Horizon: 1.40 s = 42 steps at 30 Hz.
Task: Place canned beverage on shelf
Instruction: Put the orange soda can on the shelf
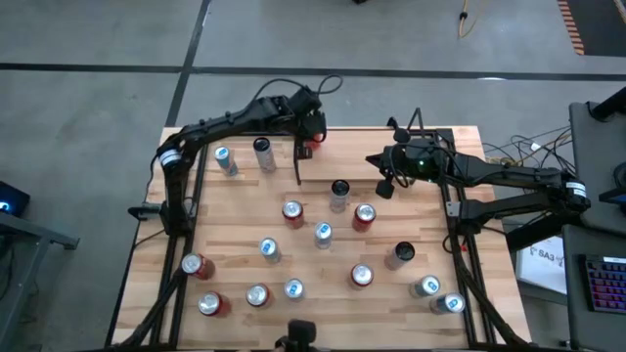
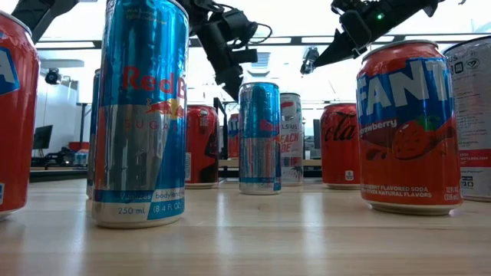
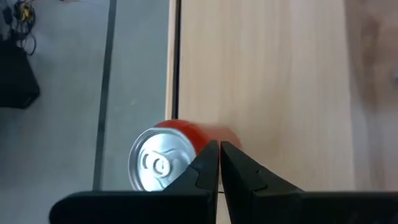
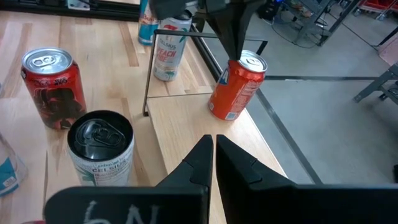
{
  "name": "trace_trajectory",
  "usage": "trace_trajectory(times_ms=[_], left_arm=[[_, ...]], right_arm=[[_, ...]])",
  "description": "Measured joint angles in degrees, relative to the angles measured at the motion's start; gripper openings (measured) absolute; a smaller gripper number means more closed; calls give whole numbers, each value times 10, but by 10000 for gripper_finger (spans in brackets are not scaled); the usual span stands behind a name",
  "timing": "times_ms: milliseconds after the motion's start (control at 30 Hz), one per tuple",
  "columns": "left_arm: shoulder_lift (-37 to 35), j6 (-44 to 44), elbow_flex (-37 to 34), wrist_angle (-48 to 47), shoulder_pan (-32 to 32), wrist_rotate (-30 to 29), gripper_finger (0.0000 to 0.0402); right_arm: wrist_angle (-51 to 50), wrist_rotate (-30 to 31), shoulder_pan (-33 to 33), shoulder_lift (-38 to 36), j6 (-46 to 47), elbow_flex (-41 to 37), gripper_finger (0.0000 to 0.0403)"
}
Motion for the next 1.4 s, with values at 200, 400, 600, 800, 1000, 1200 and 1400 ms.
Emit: trace_trajectory(times_ms=[200, 400, 600, 800, 1000, 1200, 1400], left_arm=[[12, -11, 0, -1, 10, -4, 0], [28, -12, 0, 1, 10, -4, 0], [34, -21, -1, 3, 10, -7, 0], [34, -32, -1, 15, 11, -9, 0], [34, -38, -1, 29, 11, -9, 0], [34, -57, -1, 34, 11, -9, 0], [12, -90, -2, 26, 5, 19, 0]], right_arm=[[0, 0, 0, 0, 0, 0, 9], [0, 0, 0, 0, 0, 0, 9], [0, 0, 0, 0, 0, 0, 9], [0, 0, 0, 0, 0, 0, 9], [0, 0, 0, 0, 0, 0, 9], [0, 0, 0, 0, 0, -1, 9], [6, 0, 0, 0, 9, -1, 9]])
